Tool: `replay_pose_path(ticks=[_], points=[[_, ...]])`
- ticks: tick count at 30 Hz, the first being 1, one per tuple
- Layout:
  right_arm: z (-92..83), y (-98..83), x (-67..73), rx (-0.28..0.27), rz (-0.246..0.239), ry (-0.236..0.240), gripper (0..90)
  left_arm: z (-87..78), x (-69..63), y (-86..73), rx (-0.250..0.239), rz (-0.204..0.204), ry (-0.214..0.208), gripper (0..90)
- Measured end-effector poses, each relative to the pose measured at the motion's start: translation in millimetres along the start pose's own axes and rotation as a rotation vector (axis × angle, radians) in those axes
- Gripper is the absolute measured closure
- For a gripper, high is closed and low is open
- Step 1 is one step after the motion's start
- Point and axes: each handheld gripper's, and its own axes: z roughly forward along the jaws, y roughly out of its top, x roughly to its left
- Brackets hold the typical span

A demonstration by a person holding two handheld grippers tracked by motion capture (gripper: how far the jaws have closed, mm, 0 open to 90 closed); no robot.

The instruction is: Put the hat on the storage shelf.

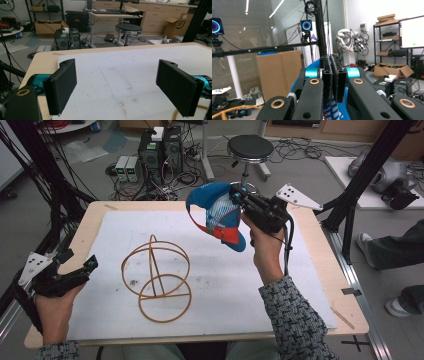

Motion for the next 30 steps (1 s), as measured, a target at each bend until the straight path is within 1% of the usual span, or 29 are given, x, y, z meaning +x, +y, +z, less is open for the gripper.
replay_pose_path(ticks=[8, 14, 19, 24, 25, 30], points=[[-0.1, 2.9, 6.7, -0.010, 0.004, 0.034, 88.5, -1.1, 1.6, -0.1, -0.002, -0.003, 0.004, 17.1], [1.7, 2.7, 12.8, -0.003, 0.002, 0.056, 88.5, -2.2, 2.7, 0.3, -0.004, -0.003, 0.006, 17.1], [2.7, 3.5, 20.1, -0.011, 0.002, 0.080, 88.5, -1.9, 2.5, 0.0, -0.003, -0.003, 0.007, 17.1], [6.6, 2.8, 29.0, -0.002, -0.008, 0.106, 88.5, -2.3, 2.6, 0.4, -0.004, -0.002, 0.005, 17.1], [6.6, 2.8, 29.0, -0.002, -0.008, 0.106, 88.5, -2.8, 2.8, 0.4, -0.004, -0.004, 0.007, 17.1], [10.4, 1.9, 36.8, -0.002, -0.004, 0.141, 88.5, -4.4, 4.0, 1.1, -0.012, -0.006, 0.011, 17.1]])
